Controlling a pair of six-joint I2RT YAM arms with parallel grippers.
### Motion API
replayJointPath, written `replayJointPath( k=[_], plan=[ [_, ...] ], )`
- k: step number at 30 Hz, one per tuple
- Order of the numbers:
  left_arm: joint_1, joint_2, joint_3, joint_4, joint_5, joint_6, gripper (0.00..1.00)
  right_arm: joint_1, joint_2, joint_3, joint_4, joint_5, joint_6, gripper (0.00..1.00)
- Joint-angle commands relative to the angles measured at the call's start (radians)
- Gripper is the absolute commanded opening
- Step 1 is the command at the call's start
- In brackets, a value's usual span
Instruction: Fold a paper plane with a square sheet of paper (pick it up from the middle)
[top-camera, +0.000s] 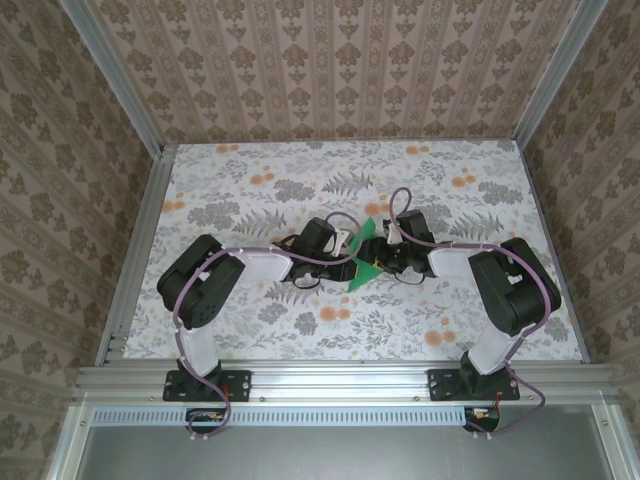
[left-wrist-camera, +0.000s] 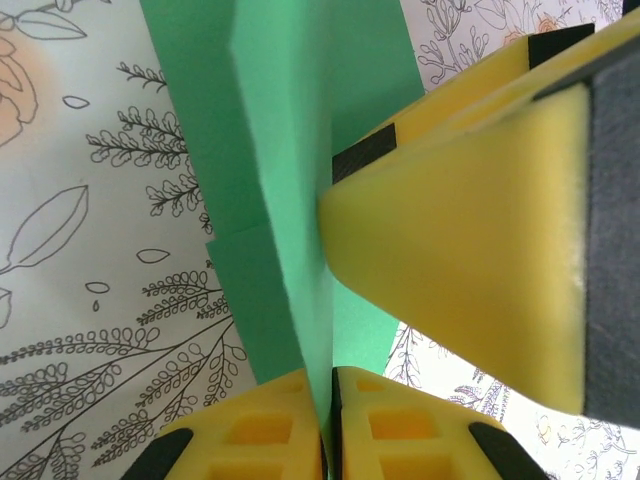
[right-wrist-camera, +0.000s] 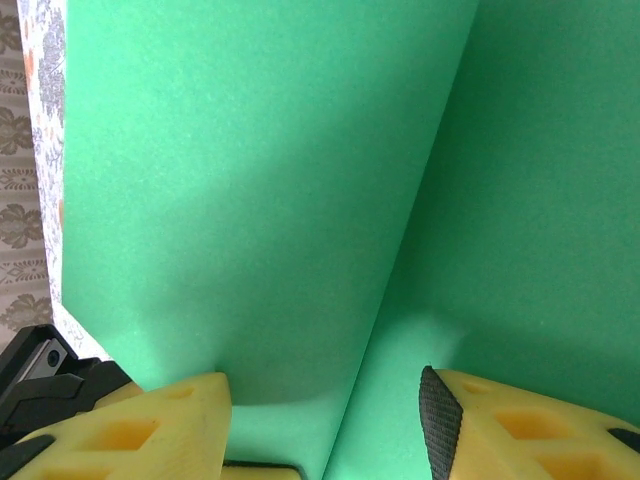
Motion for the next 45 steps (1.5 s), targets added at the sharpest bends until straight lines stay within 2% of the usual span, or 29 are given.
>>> replayJointPath(
  k=[1,5,12,15,23,32,45],
  plan=[
    [0.009,0.019,0.026,-0.019,0.029,-0.021,0.13,-0.005,0.021,0.030,-0.028,0.013,-0.025,0.55],
    [0.013,0.011,0.025,-0.015,0.021,-0.022,0.15,-0.005,0.023,0.036,-0.058,0.047,-0.028,0.52],
    [0.015,-0.051,-0.006,0.001,-0.025,-0.030,0.35,-0.005,0.024,0.037,-0.105,0.113,-0.027,0.45],
    [0.018,-0.079,-0.021,0.000,-0.066,-0.037,0.38,-0.005,0.026,0.033,-0.109,0.134,-0.016,0.43],
    [0.021,-0.110,-0.042,-0.004,-0.152,-0.087,0.38,-0.005,0.036,-0.001,-0.071,0.165,0.032,0.39],
    [0.020,-0.062,-0.015,0.018,-0.104,-0.123,0.36,-0.005,0.046,0.003,-0.104,0.191,0.044,0.33],
    [0.017,-0.055,-0.003,0.019,-0.155,-0.156,0.32,-0.004,0.053,0.087,-0.352,0.291,0.014,0.29]
  ],
)
